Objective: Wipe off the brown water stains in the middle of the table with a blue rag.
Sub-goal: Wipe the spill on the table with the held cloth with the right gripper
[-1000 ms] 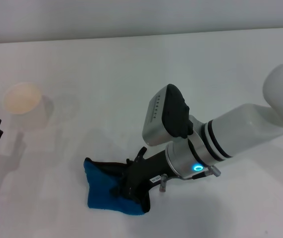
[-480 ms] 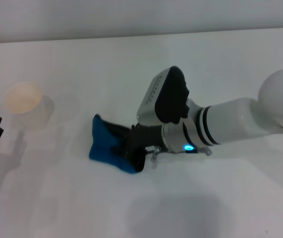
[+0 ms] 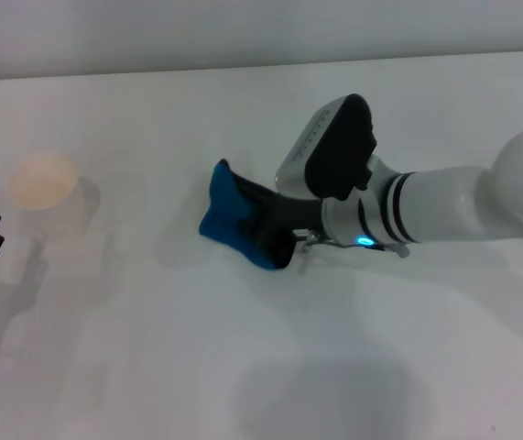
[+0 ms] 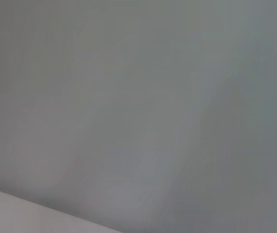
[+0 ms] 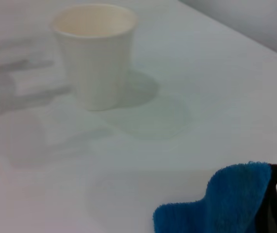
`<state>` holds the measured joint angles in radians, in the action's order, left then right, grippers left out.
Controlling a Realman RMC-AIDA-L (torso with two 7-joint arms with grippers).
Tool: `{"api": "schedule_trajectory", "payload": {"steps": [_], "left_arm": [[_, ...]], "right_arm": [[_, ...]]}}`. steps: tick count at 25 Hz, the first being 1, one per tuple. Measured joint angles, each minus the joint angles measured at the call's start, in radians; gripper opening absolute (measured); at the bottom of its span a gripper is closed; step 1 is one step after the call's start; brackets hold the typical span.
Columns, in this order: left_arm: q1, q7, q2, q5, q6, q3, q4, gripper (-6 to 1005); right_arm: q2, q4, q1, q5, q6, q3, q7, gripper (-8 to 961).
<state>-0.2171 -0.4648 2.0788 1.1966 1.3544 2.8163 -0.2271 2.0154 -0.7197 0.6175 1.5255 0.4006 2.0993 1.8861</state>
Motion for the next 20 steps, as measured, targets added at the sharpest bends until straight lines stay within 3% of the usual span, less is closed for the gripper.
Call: {"api": "schedule_trajectory", "payload": {"steps": [7,10,20], "left_arm": [[0.000,0.000,-0.001,-0.005,0.012,0.000,0.007,785],[0.000,0.000,-0.002,-0.006,0.015,0.000,0.011,785],[-0.007,0.000,-0.005,-0.010,0.016,0.009,0.025,786]], "right_arm": [[-0.006,0.058,-0.004,0.046,0.034,-0.139,-0.001,157],[-0.011,0.071,-0.024,0.105,0.097,-0.249,-0.001,159],[-0.028,0.058,-0.022,0.306,0.285,-0.407,-0.009,167]]}}
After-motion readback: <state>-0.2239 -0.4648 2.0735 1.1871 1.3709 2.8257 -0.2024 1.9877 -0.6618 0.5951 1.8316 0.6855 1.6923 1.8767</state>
